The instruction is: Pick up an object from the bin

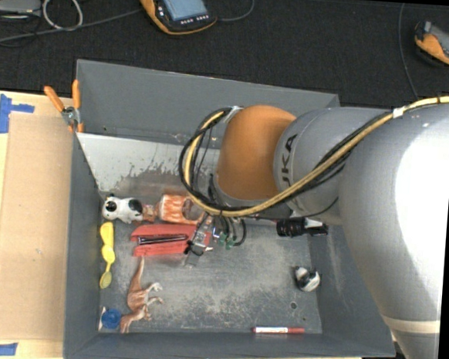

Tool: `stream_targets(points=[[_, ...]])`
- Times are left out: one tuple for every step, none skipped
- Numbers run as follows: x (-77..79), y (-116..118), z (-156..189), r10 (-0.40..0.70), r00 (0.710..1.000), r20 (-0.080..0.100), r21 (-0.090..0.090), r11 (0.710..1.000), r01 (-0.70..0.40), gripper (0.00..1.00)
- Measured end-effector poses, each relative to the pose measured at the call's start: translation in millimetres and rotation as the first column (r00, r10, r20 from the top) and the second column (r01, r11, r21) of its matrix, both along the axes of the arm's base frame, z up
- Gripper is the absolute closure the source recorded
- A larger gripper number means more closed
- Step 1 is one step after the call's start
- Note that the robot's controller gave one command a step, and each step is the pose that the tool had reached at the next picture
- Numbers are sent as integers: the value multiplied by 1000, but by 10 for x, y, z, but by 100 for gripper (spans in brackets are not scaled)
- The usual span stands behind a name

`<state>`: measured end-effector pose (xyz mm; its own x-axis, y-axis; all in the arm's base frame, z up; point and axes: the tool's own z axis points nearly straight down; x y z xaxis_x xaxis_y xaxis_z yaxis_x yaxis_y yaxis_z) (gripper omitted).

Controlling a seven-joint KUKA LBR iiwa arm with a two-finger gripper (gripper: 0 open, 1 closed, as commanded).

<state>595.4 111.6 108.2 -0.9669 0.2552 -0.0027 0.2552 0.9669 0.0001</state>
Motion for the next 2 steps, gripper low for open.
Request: stream_targets(points=[[-174, 280, -257, 45, 999, 1, -2, 999, -45, 0], [-211, 141, -369, 24, 1000, 8, -1, 1000, -24, 100]])
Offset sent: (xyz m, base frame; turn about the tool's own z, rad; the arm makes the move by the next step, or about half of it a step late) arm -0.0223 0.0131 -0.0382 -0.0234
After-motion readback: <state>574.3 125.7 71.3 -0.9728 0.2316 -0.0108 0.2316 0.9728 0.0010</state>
